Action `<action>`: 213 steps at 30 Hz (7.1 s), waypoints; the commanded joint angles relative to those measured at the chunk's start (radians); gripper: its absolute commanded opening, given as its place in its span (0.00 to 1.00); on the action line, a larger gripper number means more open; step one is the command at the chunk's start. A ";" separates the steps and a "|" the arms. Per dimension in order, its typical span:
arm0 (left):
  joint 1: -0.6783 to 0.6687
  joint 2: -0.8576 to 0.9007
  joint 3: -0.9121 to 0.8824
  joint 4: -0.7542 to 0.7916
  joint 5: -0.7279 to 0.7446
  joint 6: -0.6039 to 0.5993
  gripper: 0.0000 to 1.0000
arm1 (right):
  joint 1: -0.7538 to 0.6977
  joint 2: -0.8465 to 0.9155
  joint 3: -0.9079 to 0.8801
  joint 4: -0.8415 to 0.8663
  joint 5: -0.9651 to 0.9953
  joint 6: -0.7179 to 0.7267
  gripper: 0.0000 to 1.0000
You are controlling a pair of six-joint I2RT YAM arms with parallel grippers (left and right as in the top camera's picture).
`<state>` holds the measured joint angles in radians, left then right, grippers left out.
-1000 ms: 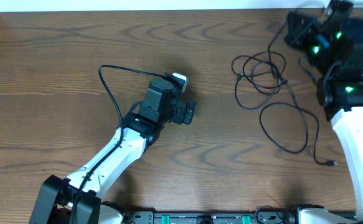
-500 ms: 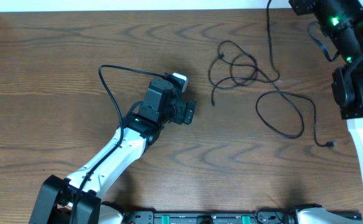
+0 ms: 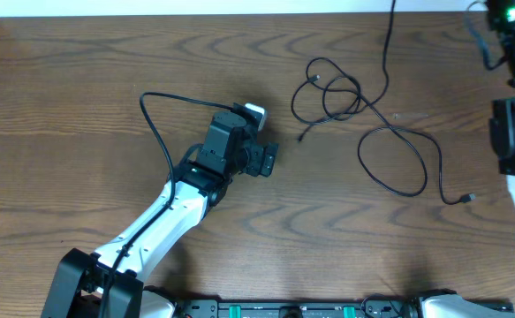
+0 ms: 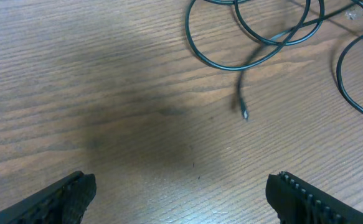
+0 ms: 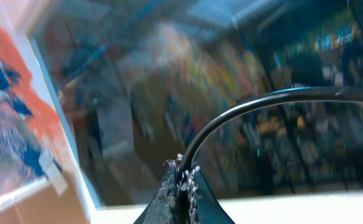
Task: Untangle cables
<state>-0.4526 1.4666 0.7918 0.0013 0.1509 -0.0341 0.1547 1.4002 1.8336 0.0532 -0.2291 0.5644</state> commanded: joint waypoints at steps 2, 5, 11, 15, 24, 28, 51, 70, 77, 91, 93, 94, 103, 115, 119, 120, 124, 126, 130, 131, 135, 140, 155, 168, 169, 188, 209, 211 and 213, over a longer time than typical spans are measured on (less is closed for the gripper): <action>0.002 0.003 0.009 -0.002 -0.006 -0.008 0.93 | -0.010 -0.007 0.089 -0.071 0.044 -0.085 0.01; 0.002 0.003 0.009 -0.002 -0.006 -0.009 0.92 | -0.027 -0.006 0.092 -0.158 0.067 -0.103 0.01; 0.002 0.003 0.009 -0.002 -0.006 -0.008 0.92 | -0.040 0.007 0.092 -0.237 0.053 -0.102 0.01; 0.001 0.003 0.009 -0.002 0.002 -0.014 0.93 | -0.040 0.016 0.092 -0.275 0.035 -0.102 0.01; -0.012 0.076 0.009 0.301 0.394 -0.016 0.93 | -0.039 0.045 0.092 -0.303 -0.074 -0.037 0.01; -0.063 0.175 0.009 0.481 0.415 0.019 0.92 | -0.033 0.057 0.092 -0.303 -0.099 -0.035 0.01; -0.196 0.564 0.441 0.414 0.351 0.279 0.76 | 0.017 0.057 0.092 -0.248 -0.463 0.101 0.01; -0.285 0.735 0.614 0.663 0.362 0.360 0.77 | 0.015 0.057 0.092 -0.085 -0.510 0.294 0.01; -0.311 0.736 0.614 0.745 0.299 0.400 0.71 | 0.014 0.057 0.092 -0.078 -0.511 0.322 0.01; -0.306 0.725 0.614 0.745 0.306 0.311 0.07 | -0.067 0.057 0.092 -0.092 -0.500 0.322 0.01; -0.286 0.699 0.614 0.745 0.309 0.199 0.07 | -0.117 0.057 0.092 -0.133 -0.479 0.321 0.01; -0.275 0.686 0.614 0.745 0.309 0.154 0.07 | -0.142 0.057 0.092 -0.153 -0.473 0.317 0.01; -0.090 0.428 0.614 0.737 0.479 -0.077 0.07 | -0.282 0.059 0.090 -0.548 -0.333 0.100 0.01; 0.106 0.131 0.614 0.323 0.557 -0.084 0.07 | -0.277 0.101 0.089 -0.855 -0.275 -0.102 0.01; 0.107 0.108 0.614 0.290 0.591 -0.084 0.07 | -0.260 0.154 0.089 -0.916 -0.347 -0.171 0.01; 0.106 0.108 0.614 0.291 0.599 -0.084 0.07 | -0.251 0.168 0.089 -0.923 -0.381 -0.211 0.01; 0.106 0.108 0.614 0.287 0.607 -0.087 0.08 | -0.194 0.232 0.089 -0.946 -0.536 -0.439 0.01; 0.106 0.108 0.614 0.288 0.619 -0.103 0.07 | -0.153 0.277 0.089 -0.963 -0.600 -0.556 0.01; 0.106 0.108 0.614 0.288 0.650 -0.102 0.07 | -0.095 0.331 0.089 -0.973 -0.659 -0.681 0.01; 0.106 0.108 0.614 0.288 0.650 -0.102 0.07 | -0.077 0.344 0.089 -0.973 -0.679 -0.718 0.01; 0.109 0.108 0.614 0.288 0.650 -0.102 0.08 | -0.017 0.384 0.089 -0.973 -0.697 -0.819 0.01; 0.116 0.108 0.614 0.287 0.650 -0.102 0.07 | 0.015 0.409 0.089 -0.970 -0.699 -0.850 0.01; 0.117 0.108 0.614 0.303 0.698 -0.171 0.07 | 0.042 0.418 0.088 -0.960 -0.832 -0.877 0.01; 0.080 0.108 0.614 0.323 0.780 -0.171 0.07 | 0.068 0.420 0.088 -0.856 -0.829 -0.872 0.01; 0.080 0.108 0.614 0.328 0.780 -0.171 0.07 | 0.068 0.420 0.088 -0.857 -0.829 -0.871 0.01; 0.081 0.108 0.614 0.375 0.780 -0.171 0.07 | 0.067 0.420 0.088 -0.817 -0.855 -0.872 0.12; 0.171 0.108 0.614 0.369 0.805 -0.282 0.07 | 0.062 0.420 0.088 -0.838 -0.835 -0.882 0.45; 0.172 0.108 0.614 0.371 0.814 -0.282 0.08 | 0.063 0.420 0.088 -0.836 -0.835 -0.888 0.17; 0.172 0.108 0.614 0.371 0.816 -0.282 0.08 | 0.063 0.420 0.088 -0.838 -0.835 -0.887 0.01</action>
<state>-0.2783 1.5913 1.4025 0.3664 0.9314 -0.2836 0.2157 1.8133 1.9175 -0.7849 -1.0512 -0.3096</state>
